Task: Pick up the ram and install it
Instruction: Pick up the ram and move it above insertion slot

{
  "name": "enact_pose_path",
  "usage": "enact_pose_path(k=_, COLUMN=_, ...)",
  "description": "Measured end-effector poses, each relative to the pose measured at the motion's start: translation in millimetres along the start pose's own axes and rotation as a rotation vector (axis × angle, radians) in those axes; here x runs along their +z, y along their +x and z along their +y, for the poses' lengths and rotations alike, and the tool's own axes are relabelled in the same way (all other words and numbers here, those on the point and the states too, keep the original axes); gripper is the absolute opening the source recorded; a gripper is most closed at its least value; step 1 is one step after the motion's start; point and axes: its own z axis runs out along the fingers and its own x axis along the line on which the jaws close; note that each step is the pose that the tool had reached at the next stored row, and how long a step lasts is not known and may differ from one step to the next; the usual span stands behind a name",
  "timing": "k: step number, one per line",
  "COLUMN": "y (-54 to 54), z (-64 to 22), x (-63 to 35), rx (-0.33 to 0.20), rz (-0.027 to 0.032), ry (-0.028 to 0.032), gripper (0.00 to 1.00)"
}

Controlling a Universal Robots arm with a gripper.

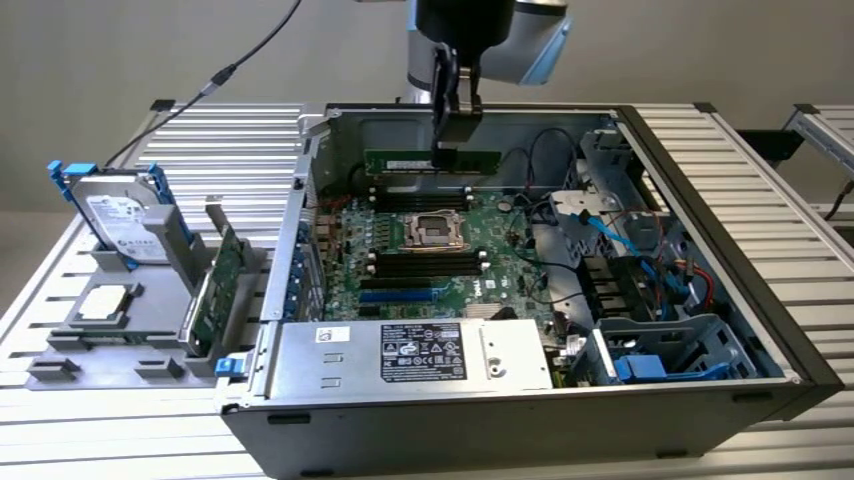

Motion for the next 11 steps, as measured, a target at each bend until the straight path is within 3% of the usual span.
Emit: enact_pose_path(k=11, y=-15.2, z=-3.1, x=18.5, rx=-0.023, rz=0.0007, ry=0.0067, gripper=0.14)
